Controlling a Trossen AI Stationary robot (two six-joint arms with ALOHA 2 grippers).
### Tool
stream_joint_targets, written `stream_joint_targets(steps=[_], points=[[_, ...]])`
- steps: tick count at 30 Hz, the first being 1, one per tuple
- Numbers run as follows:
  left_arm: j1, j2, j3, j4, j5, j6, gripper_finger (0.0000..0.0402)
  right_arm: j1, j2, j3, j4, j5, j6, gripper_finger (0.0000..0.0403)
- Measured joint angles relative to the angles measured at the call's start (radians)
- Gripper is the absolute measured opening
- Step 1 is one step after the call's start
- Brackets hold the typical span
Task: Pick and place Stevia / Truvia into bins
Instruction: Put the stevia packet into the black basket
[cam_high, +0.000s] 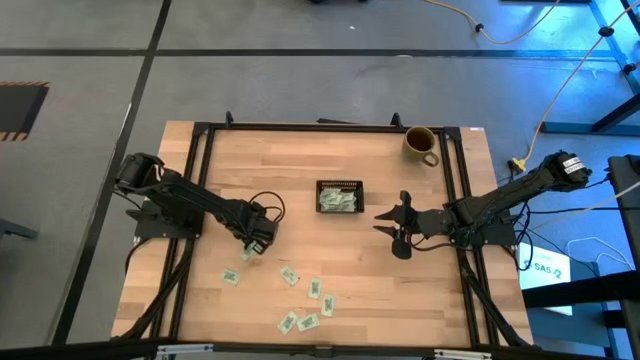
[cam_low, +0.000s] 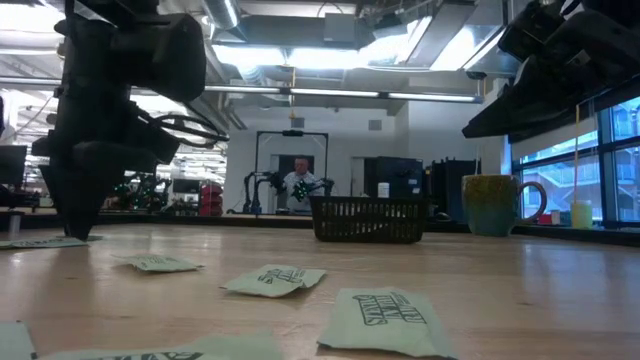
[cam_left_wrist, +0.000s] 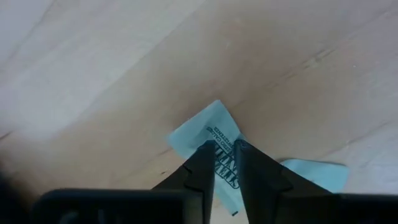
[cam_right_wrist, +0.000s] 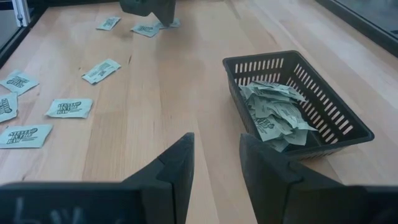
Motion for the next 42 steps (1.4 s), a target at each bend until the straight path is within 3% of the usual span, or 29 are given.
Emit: stream_joint_targets(steps=[6, 10, 17, 23, 31, 42], points=[[0.006, -0.015, -0.006, 0.004, 0.003, 0.005, 0.0011, 0.0, 0.0, 0.0, -0.001, 0.0, 0.0, 0.0131], [0.013, -0.016, 0.017, -0.013, -0.006, 0.075, 0.0007, 0.0, 0.0, 0.0, -0.001, 0.0, 0.0, 0.0131], [0.054, -0.012, 0.179, 0.009, -0.126, 0.291, 0.0005, 0.0, 0.0, 0.0, -0.001, 0.0, 0.0, 0.0131], [0.113, -0.014, 0.314, 0.213, -0.232, 0.515, 0.0005, 0.0, 0.0, 0.0, 0.0, 0.0, 0.003, 0.0131], [0.199, 0.001, 0.381, 0.548, -0.129, 0.873, 0.0004, 0.0, 0.0, 0.0, 0.003, 0.0, 0.001, 0.0131], [0.313, 0.2, 0.494, 0.581, -0.075, 1.015, 0.0005, 0.0, 0.0, 0.0, 0.002, 0.0, 0.003, 0.0131]])
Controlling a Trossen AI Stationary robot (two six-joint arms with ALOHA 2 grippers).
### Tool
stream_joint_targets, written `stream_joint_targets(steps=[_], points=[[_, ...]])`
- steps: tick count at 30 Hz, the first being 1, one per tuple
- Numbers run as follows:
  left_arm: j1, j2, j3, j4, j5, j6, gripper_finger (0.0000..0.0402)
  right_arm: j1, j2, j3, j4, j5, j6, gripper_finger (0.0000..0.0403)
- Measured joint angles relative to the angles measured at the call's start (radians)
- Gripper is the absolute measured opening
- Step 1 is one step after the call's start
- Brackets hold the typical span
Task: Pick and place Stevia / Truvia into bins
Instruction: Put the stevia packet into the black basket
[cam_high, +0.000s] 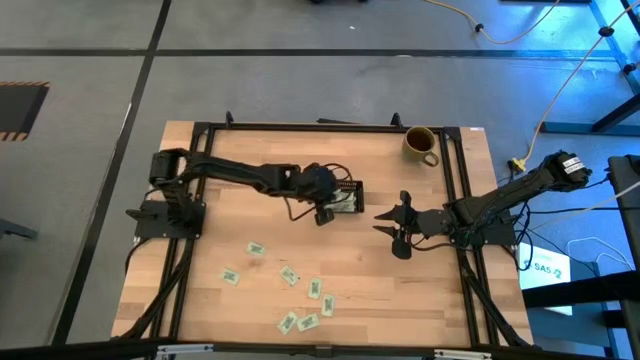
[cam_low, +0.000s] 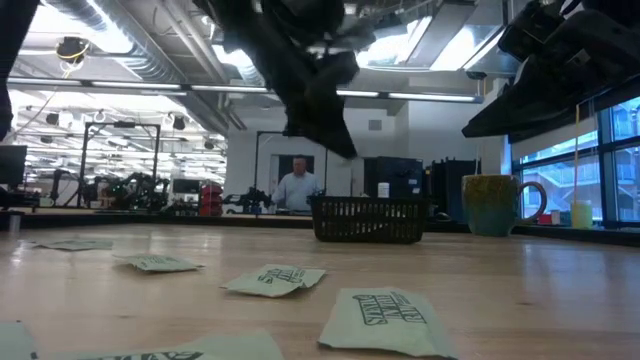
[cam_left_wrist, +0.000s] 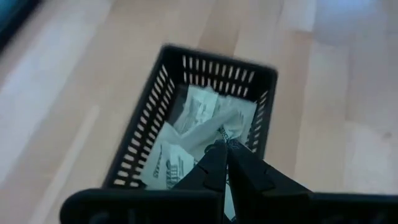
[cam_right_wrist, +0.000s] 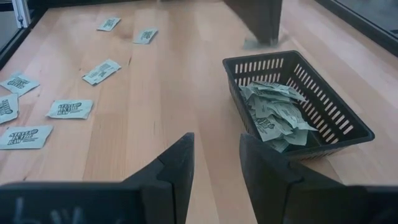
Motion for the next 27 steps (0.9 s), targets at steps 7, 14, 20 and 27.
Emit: stream_joint_targets(steps=[7, 14, 20, 27], points=[[0.053, 0.094, 0.026, 0.0, 0.077, 0.0, 0.0006, 0.0, 0.0, 0.0, -0.002, 0.0, 0.002, 0.0131], [0.068, 0.104, 0.027, -0.008, 0.093, 0.029, 0.0022, 0.0, 0.0, 0.0, -0.003, 0.0, 0.002, 0.0131], [0.067, 0.077, 0.059, -0.085, 0.096, 0.025, 0.0063, 0.0, 0.0, 0.0, -0.008, 0.0, 0.002, 0.0131], [0.037, -0.05, 0.1, -0.387, 0.081, 0.007, 0.0076, 0.001, 0.004, 0.0, -0.024, 0.0, 0.003, 0.0131]])
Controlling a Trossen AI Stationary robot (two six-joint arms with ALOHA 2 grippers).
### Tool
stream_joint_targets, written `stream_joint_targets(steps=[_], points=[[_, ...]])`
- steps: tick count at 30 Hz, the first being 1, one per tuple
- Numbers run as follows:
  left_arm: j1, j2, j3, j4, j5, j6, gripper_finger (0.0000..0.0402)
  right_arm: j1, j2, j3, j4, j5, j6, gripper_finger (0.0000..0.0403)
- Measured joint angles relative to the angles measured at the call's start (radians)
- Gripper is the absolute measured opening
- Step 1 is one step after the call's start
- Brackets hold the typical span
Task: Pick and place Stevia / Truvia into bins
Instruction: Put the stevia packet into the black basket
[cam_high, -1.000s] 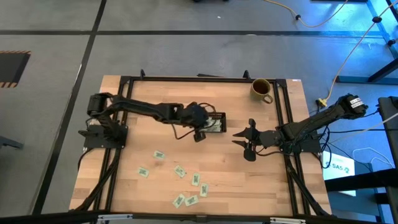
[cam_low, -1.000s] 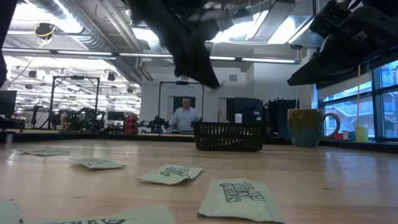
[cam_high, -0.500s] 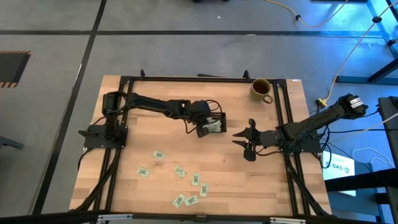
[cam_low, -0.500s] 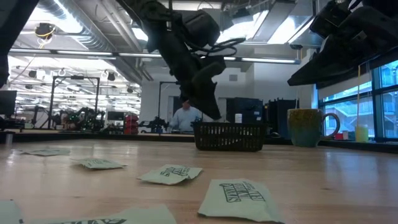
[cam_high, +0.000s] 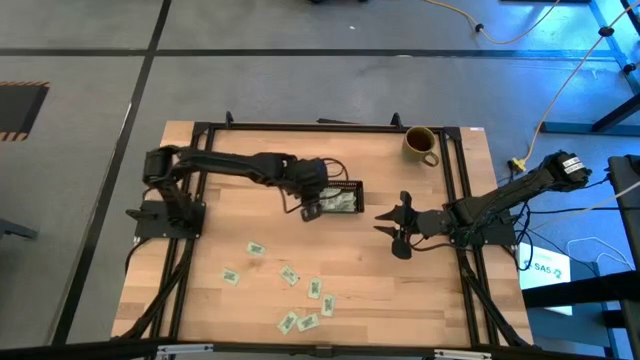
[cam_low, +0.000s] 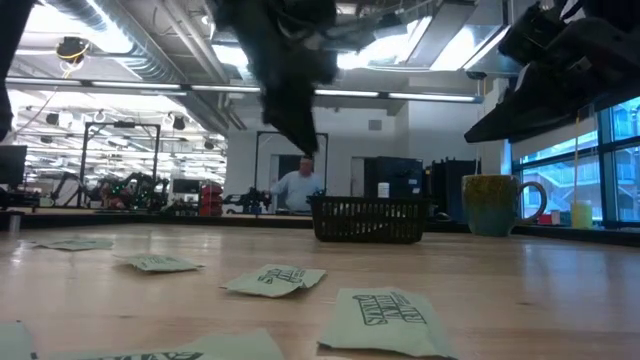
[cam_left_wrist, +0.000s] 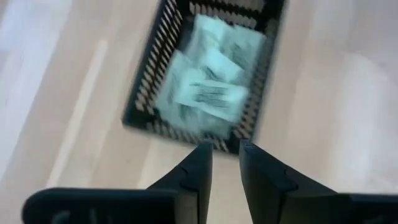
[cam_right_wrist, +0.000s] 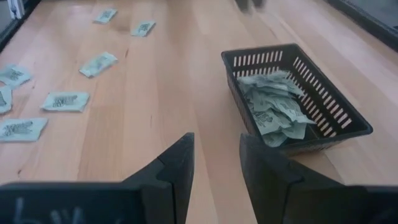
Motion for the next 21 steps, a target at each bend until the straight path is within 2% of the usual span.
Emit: stream_joint_targets(steps=[5, 12, 21], points=[[-0.085, -0.083, 0.0, -0.166, -0.061, -0.092, 0.0075, 0.0, 0.007, 0.0, -0.005, 0.0, 0.0, 0.0131], [-0.264, -0.097, -0.01, -0.362, -0.139, -0.305, 0.0075, 0.0, 0.009, 0.0, -0.001, 0.0, 0.0, 0.0131], [-0.455, -0.093, -0.185, -0.362, -0.145, -0.669, 0.0073, 0.0, 0.009, 0.0, 0.0, 0.0, 0.002, 0.0131]])
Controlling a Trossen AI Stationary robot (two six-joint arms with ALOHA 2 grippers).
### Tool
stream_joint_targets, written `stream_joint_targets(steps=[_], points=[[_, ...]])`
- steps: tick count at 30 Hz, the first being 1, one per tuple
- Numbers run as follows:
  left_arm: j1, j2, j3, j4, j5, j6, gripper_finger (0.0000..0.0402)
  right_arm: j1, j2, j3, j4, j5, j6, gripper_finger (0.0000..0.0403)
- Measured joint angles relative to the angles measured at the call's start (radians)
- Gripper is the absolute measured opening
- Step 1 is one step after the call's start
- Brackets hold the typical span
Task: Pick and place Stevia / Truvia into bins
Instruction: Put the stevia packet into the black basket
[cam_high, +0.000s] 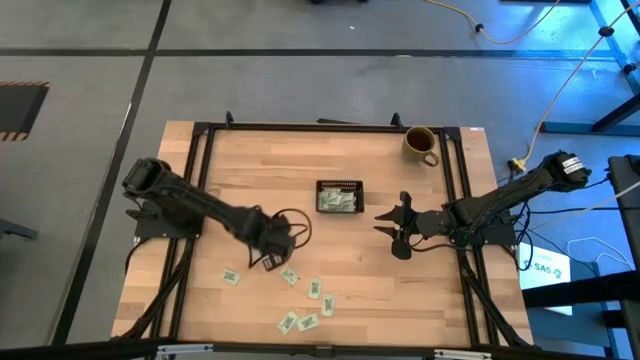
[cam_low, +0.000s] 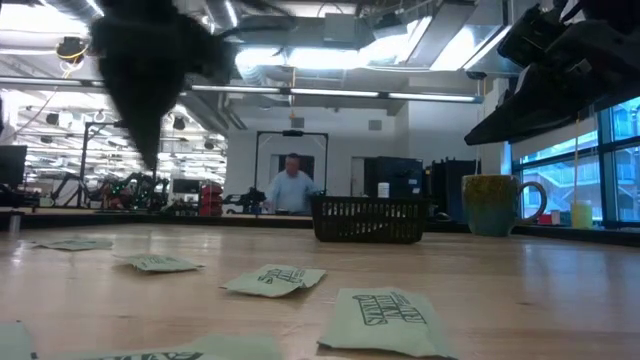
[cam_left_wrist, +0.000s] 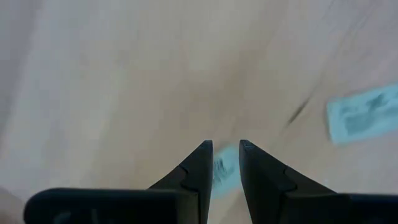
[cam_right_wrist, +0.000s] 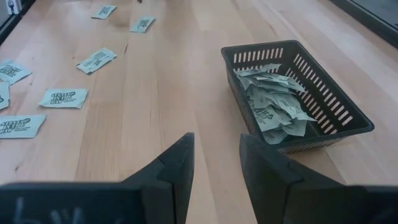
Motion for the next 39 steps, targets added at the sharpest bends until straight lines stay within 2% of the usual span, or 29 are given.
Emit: stream_joint_targets(steps=[8, 12, 16, 23, 34, 39], points=[[-0.109, 0.0, -0.14, 0.068, 0.017, -0.263, 0.0071, 0.0, 0.0, 0.0, 0.0, 0.0, 0.0, 0.0131], [-0.118, 0.0, -0.217, 0.193, 0.019, -0.317, 0.0067, 0.0, 0.0, 0.0, 0.0, 0.0, 0.0, 0.0131], [-0.094, 0.0, -0.27, 0.269, 0.043, -0.322, 0.0065, 0.0, 0.0, 0.0, 0.0, 0.0, 0.0, 0.0131], [-0.058, -0.004, -0.311, 0.283, 0.08, -0.331, 0.0054, 0.0, 0.0, 0.0, 0.0, 0.0, 0.023, 0.0131], [-0.053, -0.002, -0.315, 0.282, 0.085, -0.335, 0.0004, 0.0, 0.0, 0.0, 0.0, 0.0, 0.017, 0.0131], [-0.053, 0.001, -0.28, 0.272, 0.086, -0.242, 0.0003, 0.0, 0.0, 0.0, 0.0, 0.0, 0.016, 0.0131]])
